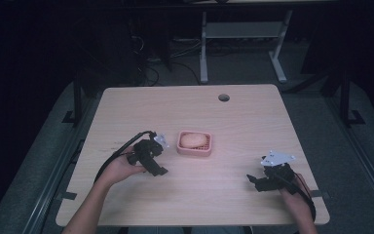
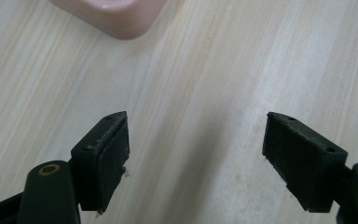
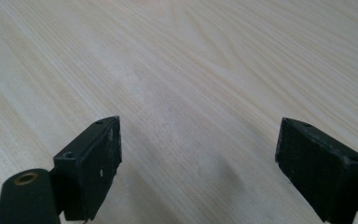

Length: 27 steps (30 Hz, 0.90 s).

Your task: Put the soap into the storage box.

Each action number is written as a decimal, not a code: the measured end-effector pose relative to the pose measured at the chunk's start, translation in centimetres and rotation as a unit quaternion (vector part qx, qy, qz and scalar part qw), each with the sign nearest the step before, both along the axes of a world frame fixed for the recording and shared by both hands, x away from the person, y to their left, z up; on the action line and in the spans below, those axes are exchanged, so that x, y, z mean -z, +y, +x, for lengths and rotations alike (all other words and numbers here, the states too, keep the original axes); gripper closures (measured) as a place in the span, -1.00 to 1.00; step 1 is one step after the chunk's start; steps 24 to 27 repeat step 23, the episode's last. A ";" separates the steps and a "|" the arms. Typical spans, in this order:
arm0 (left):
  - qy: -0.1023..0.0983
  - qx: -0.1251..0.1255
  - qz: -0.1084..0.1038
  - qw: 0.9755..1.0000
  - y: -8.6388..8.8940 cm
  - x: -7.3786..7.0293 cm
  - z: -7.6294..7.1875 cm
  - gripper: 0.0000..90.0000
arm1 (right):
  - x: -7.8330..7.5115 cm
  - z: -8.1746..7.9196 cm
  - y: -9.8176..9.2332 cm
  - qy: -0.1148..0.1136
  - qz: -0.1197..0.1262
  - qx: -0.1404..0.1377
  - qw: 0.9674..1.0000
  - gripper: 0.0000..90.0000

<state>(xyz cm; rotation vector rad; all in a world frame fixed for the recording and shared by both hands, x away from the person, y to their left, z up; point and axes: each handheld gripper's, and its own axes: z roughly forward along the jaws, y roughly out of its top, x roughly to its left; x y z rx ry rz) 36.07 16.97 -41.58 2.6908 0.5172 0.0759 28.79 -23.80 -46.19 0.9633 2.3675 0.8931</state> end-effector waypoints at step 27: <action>-0.022 -0.025 -0.032 0.999 3.7 1.9 -5.6 -0.48 | 0.3 0.0 0.0 0.007 -0.011 0.002 1.000 -0.69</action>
